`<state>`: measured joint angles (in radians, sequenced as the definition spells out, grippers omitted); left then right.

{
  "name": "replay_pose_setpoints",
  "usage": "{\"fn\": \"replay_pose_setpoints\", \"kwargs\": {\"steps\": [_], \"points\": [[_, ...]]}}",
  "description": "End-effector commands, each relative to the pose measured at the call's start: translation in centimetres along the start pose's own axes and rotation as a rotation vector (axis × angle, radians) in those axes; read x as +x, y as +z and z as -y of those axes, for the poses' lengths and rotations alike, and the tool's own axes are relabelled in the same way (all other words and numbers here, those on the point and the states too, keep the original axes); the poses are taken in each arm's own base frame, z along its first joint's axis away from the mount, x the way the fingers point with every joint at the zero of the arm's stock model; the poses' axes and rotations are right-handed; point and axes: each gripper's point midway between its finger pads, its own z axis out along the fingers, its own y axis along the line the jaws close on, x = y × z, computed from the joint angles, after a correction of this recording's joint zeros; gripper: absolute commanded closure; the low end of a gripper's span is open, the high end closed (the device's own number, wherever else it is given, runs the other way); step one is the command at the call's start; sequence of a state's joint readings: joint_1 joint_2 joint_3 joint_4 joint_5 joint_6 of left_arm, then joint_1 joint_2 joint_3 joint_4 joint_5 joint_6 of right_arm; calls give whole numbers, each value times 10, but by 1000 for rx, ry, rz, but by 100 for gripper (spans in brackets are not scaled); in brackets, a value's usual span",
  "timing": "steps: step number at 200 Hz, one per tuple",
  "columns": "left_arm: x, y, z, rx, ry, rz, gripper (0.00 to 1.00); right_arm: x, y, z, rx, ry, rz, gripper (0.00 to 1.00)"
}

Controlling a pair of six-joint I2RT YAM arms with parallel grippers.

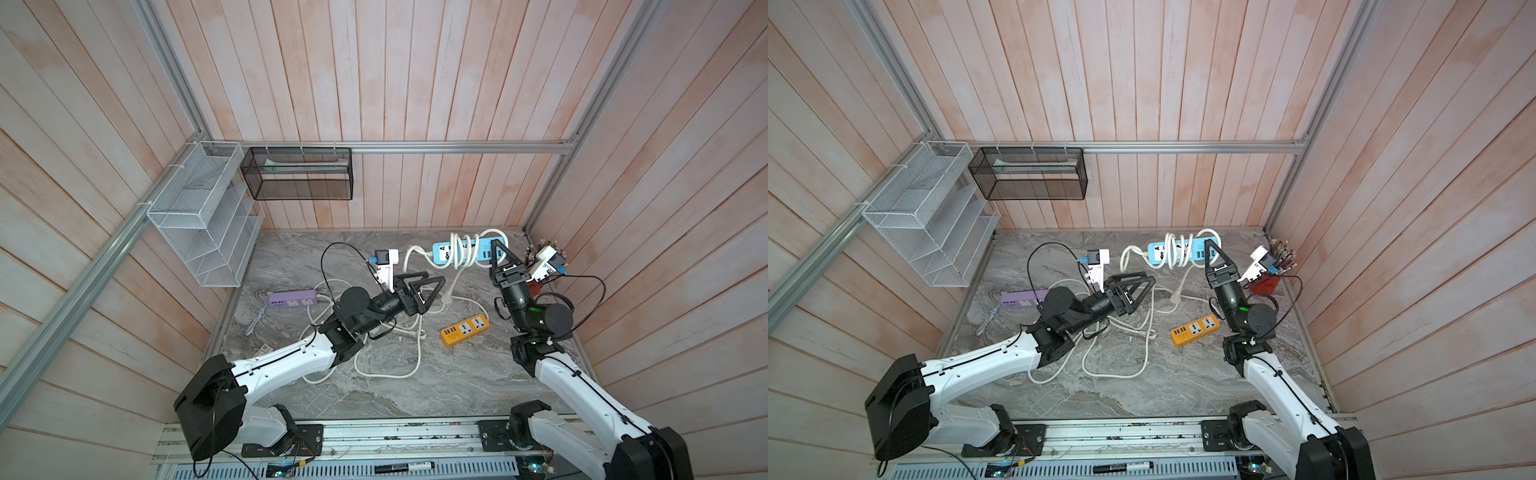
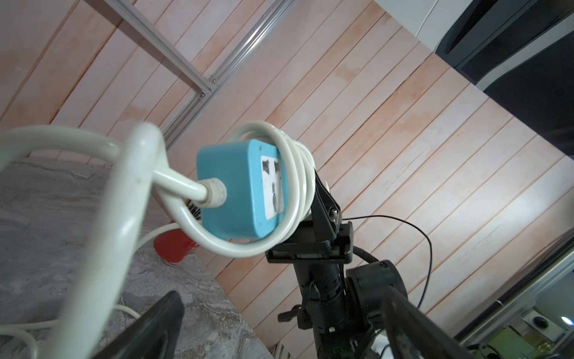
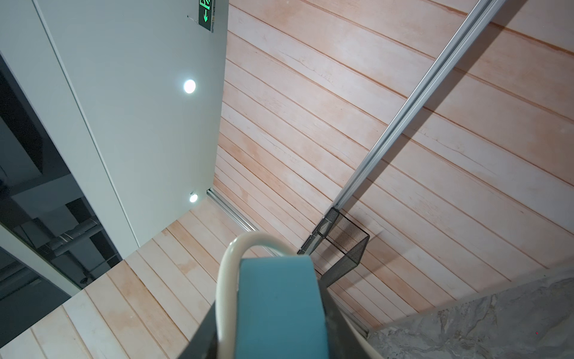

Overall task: Unwrap the cord wrapped around the power strip
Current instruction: Pick up the power strip from the center of the board.

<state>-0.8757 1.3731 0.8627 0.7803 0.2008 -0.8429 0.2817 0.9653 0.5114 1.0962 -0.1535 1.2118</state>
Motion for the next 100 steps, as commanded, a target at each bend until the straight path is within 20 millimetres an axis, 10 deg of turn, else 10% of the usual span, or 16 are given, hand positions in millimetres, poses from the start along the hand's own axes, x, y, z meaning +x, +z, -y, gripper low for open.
{"fn": "replay_pose_setpoints", "kwargs": {"steps": [1, 100], "points": [[-11, 1, -2, 37, -15, 82, 0, -10, -2, -48, -166, 36, 31, 100], [-48, -16, -5, 57, -14, 263, 0, 22, -8, -46, -176, 66, -21, 100]]}}
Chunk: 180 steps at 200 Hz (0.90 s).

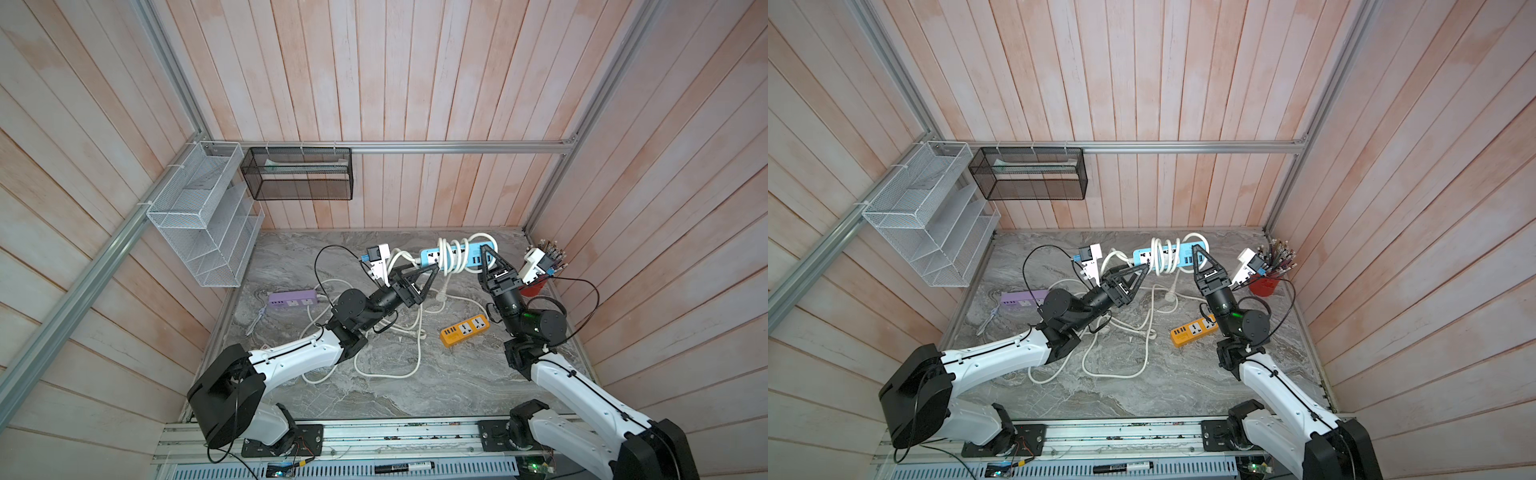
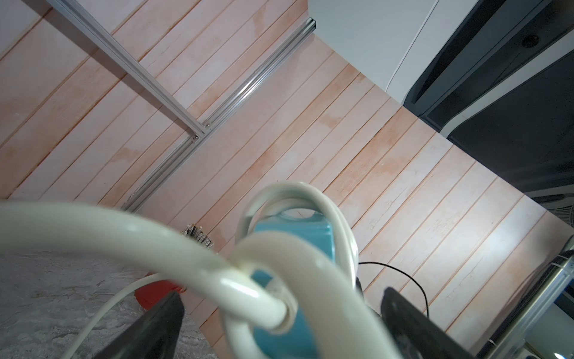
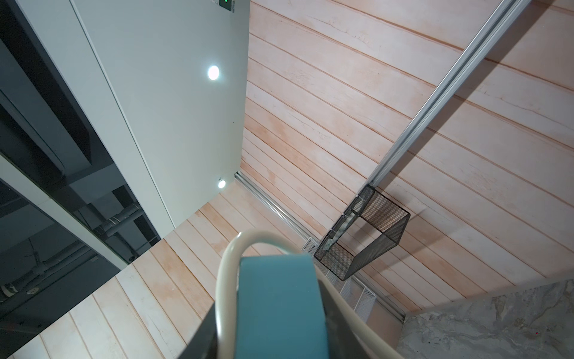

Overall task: Unwrap the cord wrapped around the power strip
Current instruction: Pick up the power strip from the center of the board.

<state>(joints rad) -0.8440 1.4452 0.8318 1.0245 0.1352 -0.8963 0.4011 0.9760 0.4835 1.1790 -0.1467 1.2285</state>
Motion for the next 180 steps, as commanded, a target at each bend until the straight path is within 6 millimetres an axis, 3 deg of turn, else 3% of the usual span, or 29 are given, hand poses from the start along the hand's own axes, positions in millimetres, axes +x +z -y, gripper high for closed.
{"fn": "replay_pose_setpoints", "kwargs": {"steps": [1, 74, 112, 123, 149, 180], "points": [[-24, -12, 5, 16, 7, 102, 0, -9, -3, -27, -95, -15, 43, 100], [-24, -7, 12, 56, 17, 73, 22, 7, 3, -21, -89, -1, 5, 100], [-19, -5, 10, 55, 19, 30, 47, 14, 6, -14, -76, 2, -13, 100], [-17, -5, 8, 49, 22, 20, 58, 15, 7, -14, -77, 0, -15, 100], [-19, -5, 6, 41, 31, 17, 100, 18, 10, -12, -70, -5, -32, 100], [-25, -7, 9, 46, 60, 18, 100, 23, 13, -7, -44, -16, -57, 100]]}}
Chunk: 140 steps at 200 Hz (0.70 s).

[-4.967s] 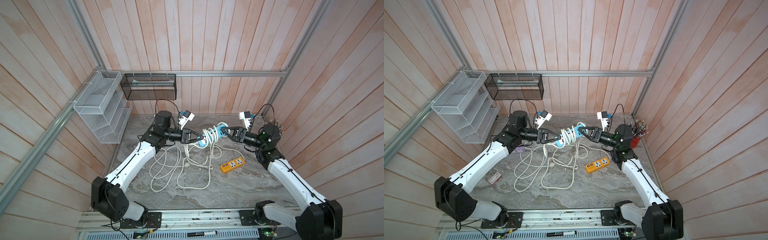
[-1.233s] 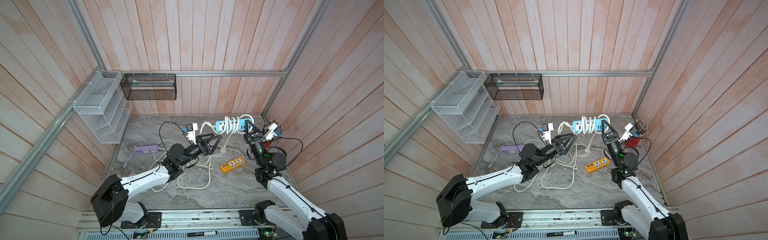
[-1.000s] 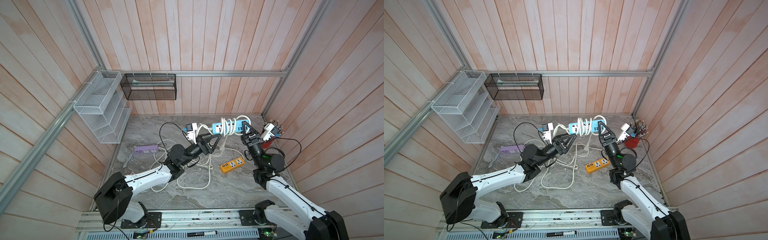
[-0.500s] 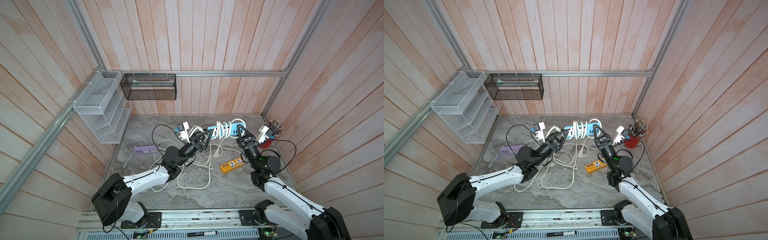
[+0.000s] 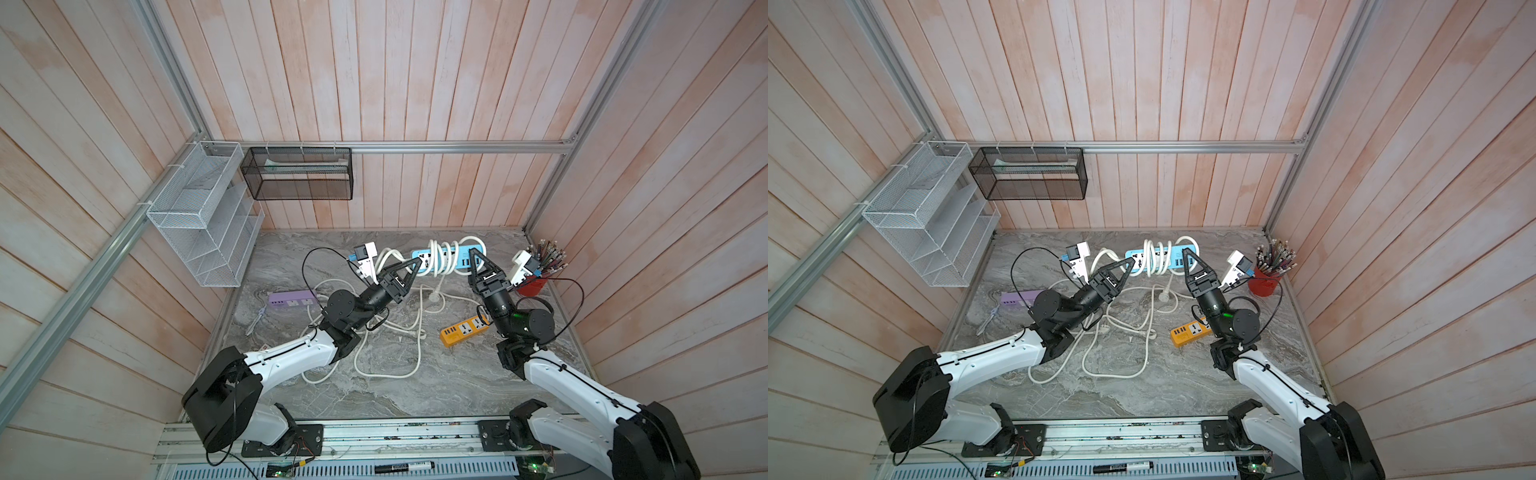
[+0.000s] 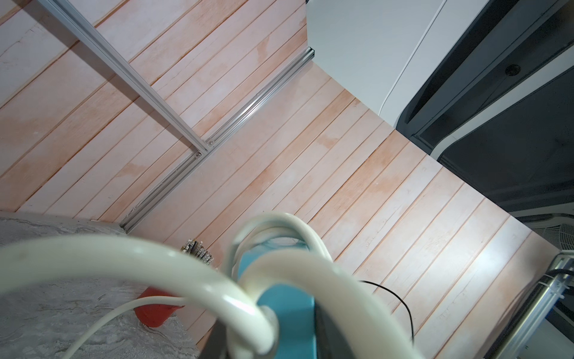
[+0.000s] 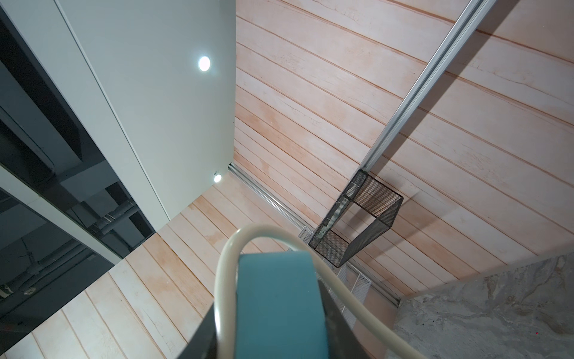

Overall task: Unwrap the cord wrapped around the power strip
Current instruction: Pick up the power strip from the center of the board.

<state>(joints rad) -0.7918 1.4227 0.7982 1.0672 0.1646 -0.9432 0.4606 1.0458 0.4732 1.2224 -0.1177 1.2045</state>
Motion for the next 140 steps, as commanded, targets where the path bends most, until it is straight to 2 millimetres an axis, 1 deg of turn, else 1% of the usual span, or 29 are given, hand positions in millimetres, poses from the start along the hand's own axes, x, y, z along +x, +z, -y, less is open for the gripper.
{"fn": "replay_pose_setpoints", "kwargs": {"steps": [1, 21, 41, 44, 53, 65, 72, 78, 91, 103, 140], "points": [[-7, 3, 14, 36, 81, -15, 100, 2, 9, -22, -64, -32, -28, 100], [-14, 0, 13, 27, 100, -6, 100, 6, 12, -15, -30, -49, -51, 100], [-22, -5, 6, -4, 101, 1, 100, 10, 13, -5, 16, -62, -73, 99], [-23, -6, 5, -6, 101, 1, 100, 10, 13, -4, 24, -64, -73, 94], [-27, -9, 3, -16, 97, 7, 100, 11, 12, 0, 46, -78, -80, 71], [-32, -12, -2, -45, 91, 9, 100, 11, 10, 6, 88, -104, -89, 42], [-36, -14, -5, -57, 90, 15, 100, 11, 8, 10, 117, -123, -97, 27], [-39, -16, -6, -62, 91, 19, 100, 10, 6, 12, 140, -144, -104, 19], [-44, -19, -10, -88, 94, 18, 100, 9, 1, 17, 191, -197, -123, 9], [-49, -23, -10, -97, 104, 28, 100, 6, -4, 19, 237, -250, -136, 3], [-61, -31, -15, -112, 104, 46, 100, 1, -17, 28, 356, -368, -207, 3]]}}
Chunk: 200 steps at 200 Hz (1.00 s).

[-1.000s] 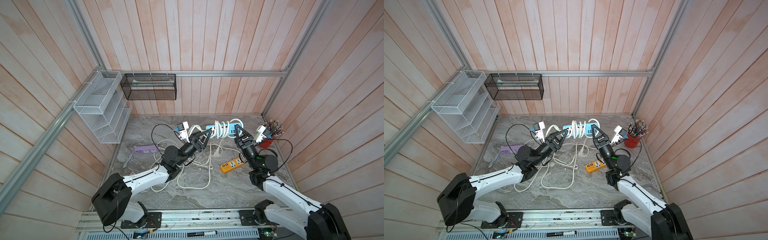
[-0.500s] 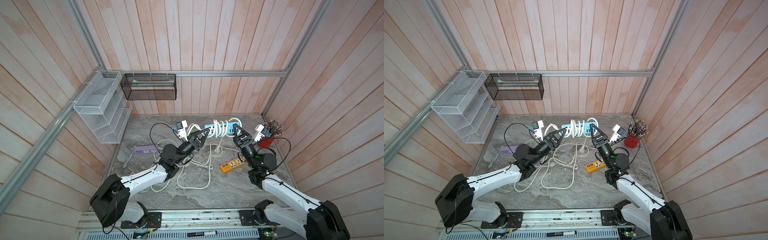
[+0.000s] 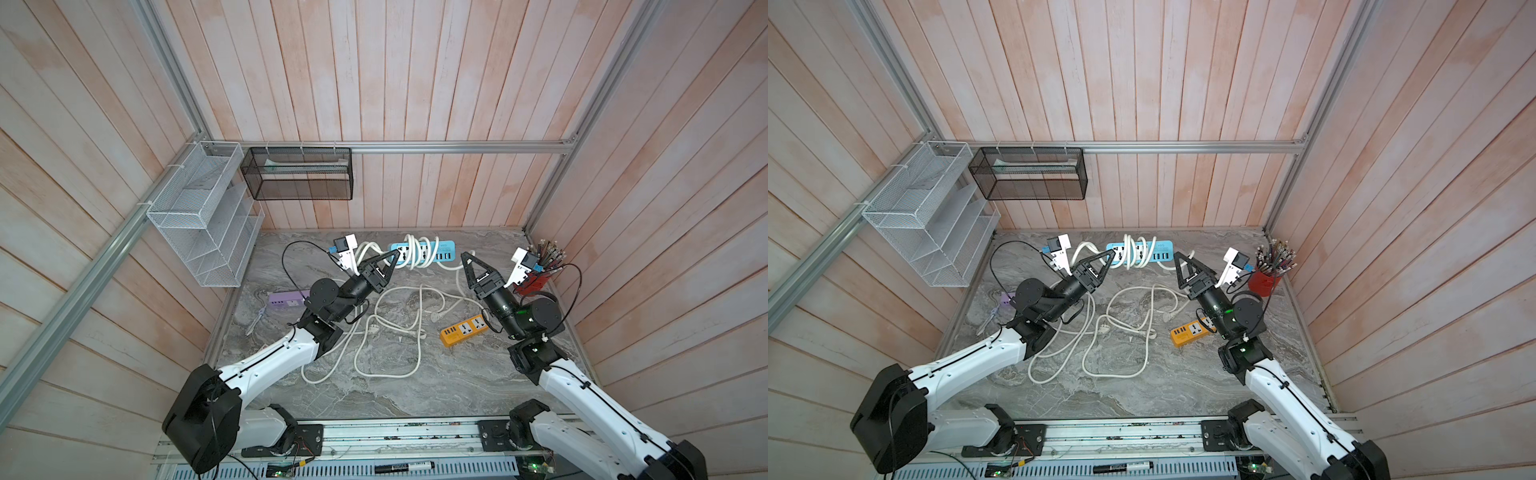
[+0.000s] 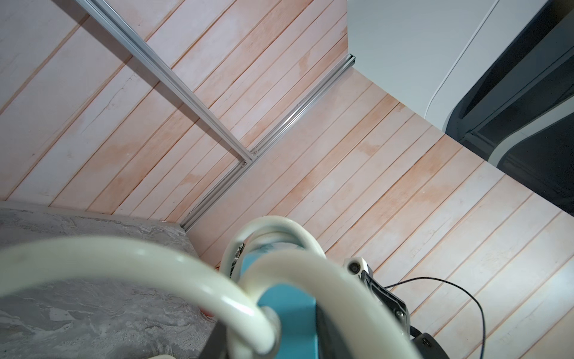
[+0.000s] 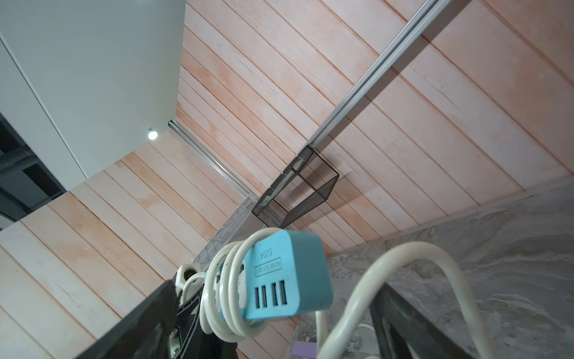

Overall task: Unwrap the cord wrapped around the power strip
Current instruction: Pick up the power strip from the center of the board, then unwrap the power cord from the power strip.

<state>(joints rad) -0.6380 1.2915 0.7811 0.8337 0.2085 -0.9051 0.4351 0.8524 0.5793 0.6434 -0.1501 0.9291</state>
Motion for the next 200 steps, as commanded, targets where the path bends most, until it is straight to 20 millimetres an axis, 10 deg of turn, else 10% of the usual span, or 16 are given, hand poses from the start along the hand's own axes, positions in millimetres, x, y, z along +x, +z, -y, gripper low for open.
{"fn": "replay_pose_setpoints", "kwargs": {"steps": [1, 112, 176, 200], "points": [[-19, -8, 15, 48, 28, 48, 100, 1, -5, 15, 119, -123, -65, 3], [-27, -18, 25, 84, 17, 69, 100, 0, -1, 11, 157, -121, -224, 20], [-29, -23, 30, 98, 21, 77, 100, 24, -7, 32, 194, 50, -281, 58], [-29, -25, 29, 89, 28, 80, 100, 26, -9, 33, 199, 89, -284, 58]]}}
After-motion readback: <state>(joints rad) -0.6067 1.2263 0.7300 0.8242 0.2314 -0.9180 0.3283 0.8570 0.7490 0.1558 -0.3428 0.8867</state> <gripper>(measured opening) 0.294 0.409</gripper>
